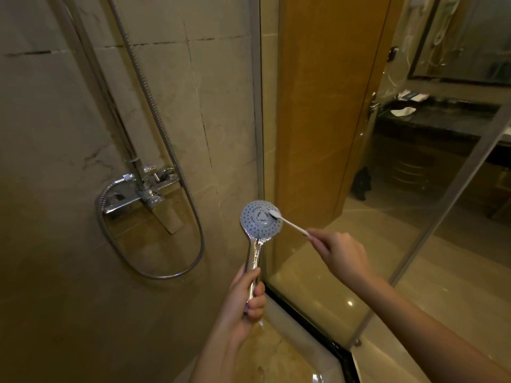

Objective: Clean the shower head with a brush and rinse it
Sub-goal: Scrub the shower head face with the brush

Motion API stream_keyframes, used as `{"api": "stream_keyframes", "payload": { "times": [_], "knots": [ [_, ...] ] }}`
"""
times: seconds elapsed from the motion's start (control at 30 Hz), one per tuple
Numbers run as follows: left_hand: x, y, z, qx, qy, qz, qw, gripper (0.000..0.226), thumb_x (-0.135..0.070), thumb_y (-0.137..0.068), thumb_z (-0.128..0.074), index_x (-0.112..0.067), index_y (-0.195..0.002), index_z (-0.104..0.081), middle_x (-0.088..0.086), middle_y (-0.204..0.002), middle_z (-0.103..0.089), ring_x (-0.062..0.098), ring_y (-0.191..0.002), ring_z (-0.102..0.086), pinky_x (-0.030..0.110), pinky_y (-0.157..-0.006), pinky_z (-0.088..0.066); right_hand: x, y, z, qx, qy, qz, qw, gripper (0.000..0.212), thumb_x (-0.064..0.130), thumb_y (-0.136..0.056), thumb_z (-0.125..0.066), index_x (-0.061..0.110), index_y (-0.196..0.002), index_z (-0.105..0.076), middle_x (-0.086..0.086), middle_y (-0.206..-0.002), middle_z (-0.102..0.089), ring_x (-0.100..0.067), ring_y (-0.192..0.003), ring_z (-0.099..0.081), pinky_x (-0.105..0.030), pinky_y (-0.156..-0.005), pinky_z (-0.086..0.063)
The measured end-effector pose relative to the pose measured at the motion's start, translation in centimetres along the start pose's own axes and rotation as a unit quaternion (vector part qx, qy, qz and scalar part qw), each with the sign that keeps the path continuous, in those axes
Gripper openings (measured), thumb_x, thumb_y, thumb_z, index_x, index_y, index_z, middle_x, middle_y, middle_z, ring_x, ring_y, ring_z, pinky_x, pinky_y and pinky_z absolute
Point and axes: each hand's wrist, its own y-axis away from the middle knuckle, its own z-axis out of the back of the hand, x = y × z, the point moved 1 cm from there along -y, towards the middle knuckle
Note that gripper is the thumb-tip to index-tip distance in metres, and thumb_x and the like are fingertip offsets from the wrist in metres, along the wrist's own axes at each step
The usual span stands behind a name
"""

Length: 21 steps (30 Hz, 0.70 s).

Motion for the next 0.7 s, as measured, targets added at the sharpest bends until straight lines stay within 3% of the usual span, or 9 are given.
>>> {"api": "stream_keyframes", "payload": {
  "times": [0.1,0.23,0.33,0.47,0.6,0.7],
  "knots": [
    [-0.1,0.0,0.0,0.001,0.017,0.006,1.000,0.016,-0.016,-0.093,-0.046,-0.025,-0.079,-0.047,-0.004,-0.045,-0.035,0.000,-0.026,-0.025,0.006,-0.025,-0.015,1.1,0.5,0.0,0.046,0.032,0.052,0.997,0.026,0.041,-0.097,-0.046,0.039,-0.116,-0.062,0.015,-0.068,-0.060,-0.001,-0.060,-0.059,-0.024,-0.060,-0.053],
    [0.0,-0.2,-0.2,0.001,0.011,0.018,1.000,0.016,-0.014,-0.092,-0.047,-0.024,-0.080,-0.047,-0.004,-0.046,-0.035,0.000,-0.027,-0.026,0.008,-0.025,-0.016,0.1,-0.6,0.3,-0.017,0.025,0.023,0.999,0.028,0.041,-0.096,-0.048,0.035,-0.118,-0.064,0.014,-0.075,-0.066,-0.001,-0.062,-0.061,-0.028,-0.059,-0.056],
    [0.2,-0.1,0.1,0.004,0.027,0.026,0.999,0.016,-0.012,-0.092,-0.048,-0.020,-0.078,-0.045,-0.004,-0.045,-0.036,0.000,-0.027,-0.026,0.008,-0.024,-0.017,0.5,0.1,-0.5,0.031,0.075,0.065,0.995,0.028,0.046,-0.096,-0.043,0.038,-0.115,-0.063,0.012,-0.071,-0.065,-0.004,-0.060,-0.061,-0.031,-0.058,-0.056],
    [0.2,-0.4,0.7,0.010,0.030,0.038,0.999,0.018,-0.009,-0.089,-0.049,-0.018,-0.075,-0.044,-0.004,-0.045,-0.035,0.000,-0.026,-0.027,0.009,-0.023,-0.017,-0.3,-0.3,-0.2,0.003,0.066,0.033,0.997,0.029,0.043,-0.097,-0.045,0.036,-0.118,-0.063,0.012,-0.077,-0.067,-0.002,-0.063,-0.061,-0.027,-0.060,-0.056],
    [0.0,-0.6,1.4,0.028,0.071,0.060,0.995,0.023,-0.014,-0.077,-0.056,-0.016,-0.069,-0.034,-0.005,-0.037,-0.034,0.001,-0.023,-0.027,0.009,-0.022,-0.017,0.5,0.5,-1.0,0.052,0.100,0.074,0.991,0.033,0.048,-0.097,-0.038,0.037,-0.118,-0.061,0.008,-0.083,-0.070,-0.010,-0.072,-0.066,-0.032,-0.065,-0.056],
    [-0.5,-0.9,1.5,0.031,0.076,0.064,0.995,0.023,-0.014,-0.073,-0.058,-0.016,-0.071,-0.035,-0.005,-0.039,-0.034,0.001,-0.023,-0.027,0.009,-0.022,-0.018,0.3,-0.4,-0.8,0.003,0.058,0.038,0.998,0.030,0.044,-0.097,-0.045,0.036,-0.117,-0.065,0.014,-0.084,-0.070,-0.004,-0.072,-0.064,-0.026,-0.064,-0.055]
  ]
}}
